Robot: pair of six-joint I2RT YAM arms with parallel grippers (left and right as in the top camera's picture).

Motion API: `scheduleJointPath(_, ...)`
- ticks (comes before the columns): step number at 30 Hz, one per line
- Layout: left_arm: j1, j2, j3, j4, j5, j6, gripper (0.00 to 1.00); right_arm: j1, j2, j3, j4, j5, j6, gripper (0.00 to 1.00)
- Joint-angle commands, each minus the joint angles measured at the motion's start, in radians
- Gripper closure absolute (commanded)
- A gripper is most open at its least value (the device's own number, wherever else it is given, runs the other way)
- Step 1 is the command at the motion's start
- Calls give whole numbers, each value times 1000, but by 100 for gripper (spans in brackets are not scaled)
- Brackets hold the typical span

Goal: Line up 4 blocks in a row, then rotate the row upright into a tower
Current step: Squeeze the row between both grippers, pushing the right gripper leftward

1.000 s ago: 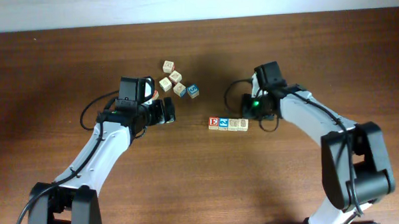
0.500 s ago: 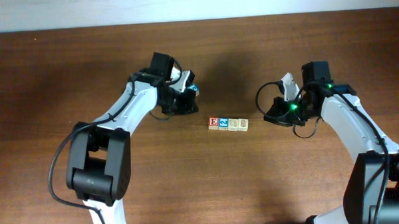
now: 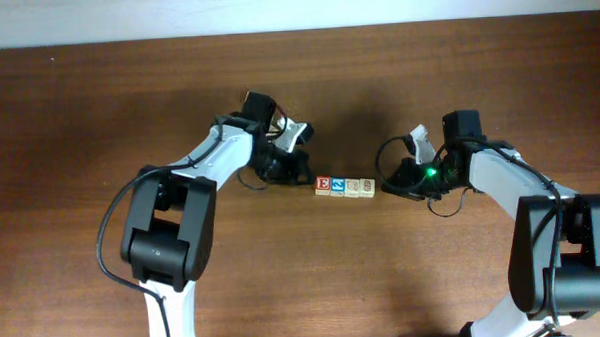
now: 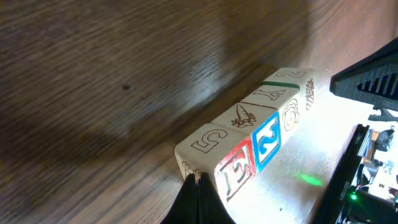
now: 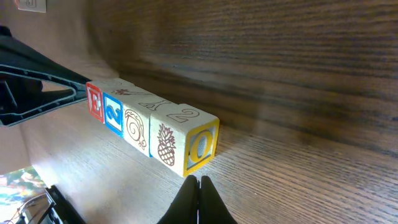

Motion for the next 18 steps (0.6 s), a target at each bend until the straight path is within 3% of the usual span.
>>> scheduleJointPath(1, 2, 23, -10, 4, 14, -47, 100, -6, 5, -7, 3, -21, 0, 96)
scheduleJointPath(4, 2, 25, -11, 5, 14, -64, 100, -5, 5, -11, 47, -13, 79, 96)
scheduleJointPath(12, -1, 25, -11, -3, 18, -225, 100, -6, 5, -70, 92, -13, 99, 96)
scheduleJointPath(16, -2, 26, -11, -6, 25, -254, 100, -6, 5, -70, 93, -13, 103, 96)
scheduleJointPath(18, -36, 26, -11, 2, -40, -253, 100, -6, 5, -70, 97, -13, 103, 96)
